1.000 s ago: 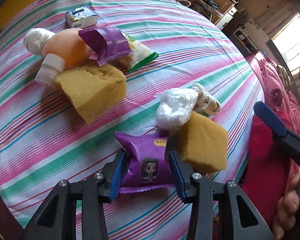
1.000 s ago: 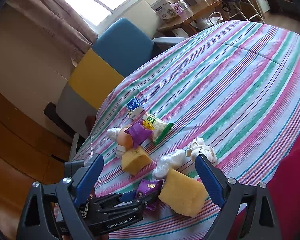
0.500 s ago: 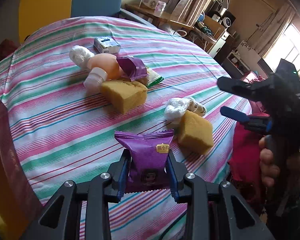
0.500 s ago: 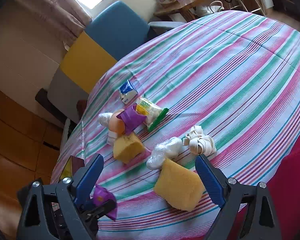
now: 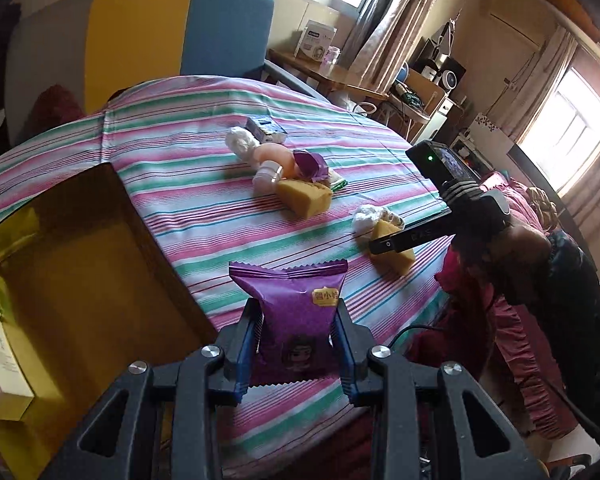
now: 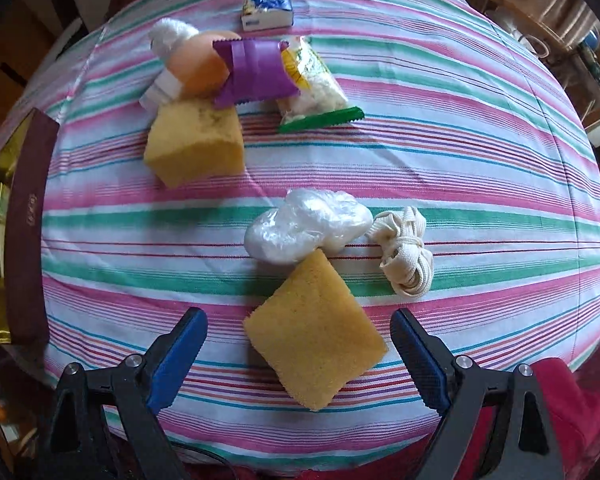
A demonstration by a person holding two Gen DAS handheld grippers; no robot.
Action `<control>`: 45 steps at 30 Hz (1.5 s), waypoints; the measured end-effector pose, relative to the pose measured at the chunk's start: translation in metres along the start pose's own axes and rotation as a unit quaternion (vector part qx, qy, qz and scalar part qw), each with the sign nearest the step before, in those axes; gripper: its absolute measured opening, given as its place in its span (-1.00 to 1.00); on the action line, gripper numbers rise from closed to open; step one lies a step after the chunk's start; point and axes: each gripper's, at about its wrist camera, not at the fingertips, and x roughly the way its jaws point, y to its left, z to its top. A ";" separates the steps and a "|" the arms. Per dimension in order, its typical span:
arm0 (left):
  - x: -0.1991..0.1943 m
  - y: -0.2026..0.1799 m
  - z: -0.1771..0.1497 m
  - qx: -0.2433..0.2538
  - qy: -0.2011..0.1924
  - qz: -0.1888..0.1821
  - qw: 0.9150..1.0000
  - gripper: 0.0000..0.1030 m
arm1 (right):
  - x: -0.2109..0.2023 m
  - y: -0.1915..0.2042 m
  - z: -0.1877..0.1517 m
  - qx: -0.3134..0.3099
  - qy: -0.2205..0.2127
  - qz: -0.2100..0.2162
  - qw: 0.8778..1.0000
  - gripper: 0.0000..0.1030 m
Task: Organize objects
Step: 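Grasp the yellow sponge with the right tool while the left tool carries the packet toward the tray, then lower the purple packet into the tray and open the left tool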
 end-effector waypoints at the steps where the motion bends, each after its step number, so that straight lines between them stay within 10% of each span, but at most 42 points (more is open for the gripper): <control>1: -0.008 0.007 -0.004 -0.004 -0.002 0.004 1.000 -0.34 | 0.002 0.002 0.000 -0.009 0.004 -0.005 1.000 0.76; 9: -0.080 0.098 -0.057 -0.097 -0.025 0.099 0.990 -0.34 | 0.012 0.006 -0.007 -0.039 0.012 -0.043 0.998 0.17; 17: -0.093 0.151 -0.090 -0.140 -0.002 0.162 0.977 -0.34 | 0.007 0.000 -0.014 -0.041 -0.012 -0.026 0.999 0.13; 31: -0.038 0.173 -0.100 -0.134 0.075 0.184 0.971 -0.34 | 0.003 -0.020 -0.018 -0.032 -0.029 -0.007 0.999 0.13; 45: -0.042 0.173 -0.100 -0.129 0.070 0.200 0.969 -0.21 | -0.006 -0.003 -0.008 -0.030 -0.033 -0.004 0.999 0.12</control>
